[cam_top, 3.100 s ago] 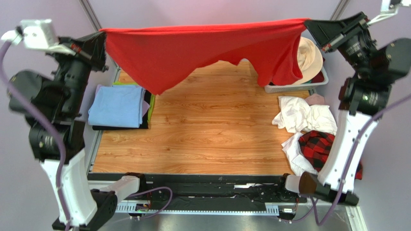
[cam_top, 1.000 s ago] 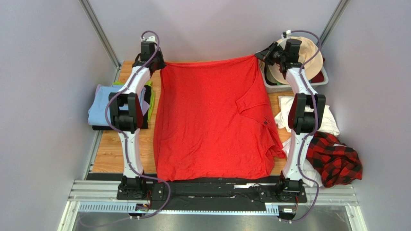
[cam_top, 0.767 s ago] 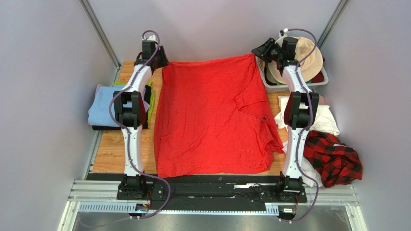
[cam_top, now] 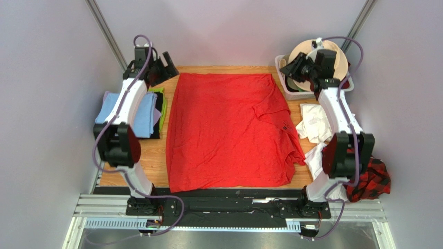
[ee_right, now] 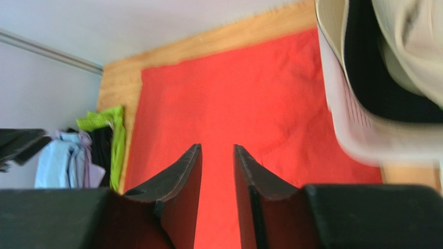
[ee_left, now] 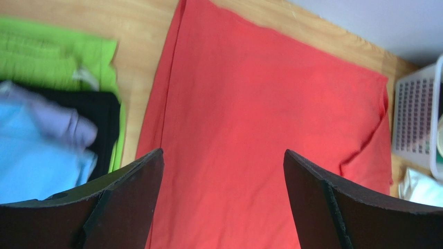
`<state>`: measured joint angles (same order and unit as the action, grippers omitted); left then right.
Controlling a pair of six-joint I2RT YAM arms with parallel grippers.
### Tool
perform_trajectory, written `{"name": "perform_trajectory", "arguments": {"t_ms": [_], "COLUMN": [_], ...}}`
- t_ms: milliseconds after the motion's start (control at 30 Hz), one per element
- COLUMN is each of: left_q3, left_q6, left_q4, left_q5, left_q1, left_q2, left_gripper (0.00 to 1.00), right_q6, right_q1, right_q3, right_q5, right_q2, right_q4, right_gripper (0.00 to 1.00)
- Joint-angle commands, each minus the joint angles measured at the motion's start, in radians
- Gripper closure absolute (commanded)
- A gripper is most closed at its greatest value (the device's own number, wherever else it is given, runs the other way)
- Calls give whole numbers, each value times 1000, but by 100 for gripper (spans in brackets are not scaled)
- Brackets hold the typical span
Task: Fold and stack the mixed laundry pile
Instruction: Fold the tank top at the center of the board.
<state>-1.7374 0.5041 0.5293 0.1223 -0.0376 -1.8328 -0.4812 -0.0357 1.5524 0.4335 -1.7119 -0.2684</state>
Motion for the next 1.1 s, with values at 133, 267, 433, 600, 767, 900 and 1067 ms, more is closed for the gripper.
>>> {"name": "perform_trajectory", "arguments": {"t_ms": [133, 267, 433, 600, 767, 900, 1067], "left_q3": [597, 784, 1019, 1127, 1144, 1144, 1150], "left_q6": [50, 62, 50, 129, 140, 160, 171], "left_q4": [-5, 17, -21, -61, -29, -5, 26], "left_q5": [22, 60, 129, 211, 149, 57, -27], "left_q1": [-1, -2, -2, -7, -8, -7, -7], "left_q2": [531, 710, 875, 966, 1004, 998, 983], "left_gripper": [7, 7, 7, 9, 9, 9, 9], "right_q6": [-34, 18, 87, 151, 239, 302, 320], "right_q1": [11, 29, 161, 347, 418, 436, 450], "right_q3": [-601, -739, -749, -669, -499, -375, -256], "right_q5": [-197, -205, -254, -435, -591, -621, -608], "right_q2": [487, 603, 548, 428, 194, 37, -104], "right_q4": [51, 9, -38, -52, -71, -88, -103], "right_gripper": [65, 58, 56, 56, 58, 58, 57]}}
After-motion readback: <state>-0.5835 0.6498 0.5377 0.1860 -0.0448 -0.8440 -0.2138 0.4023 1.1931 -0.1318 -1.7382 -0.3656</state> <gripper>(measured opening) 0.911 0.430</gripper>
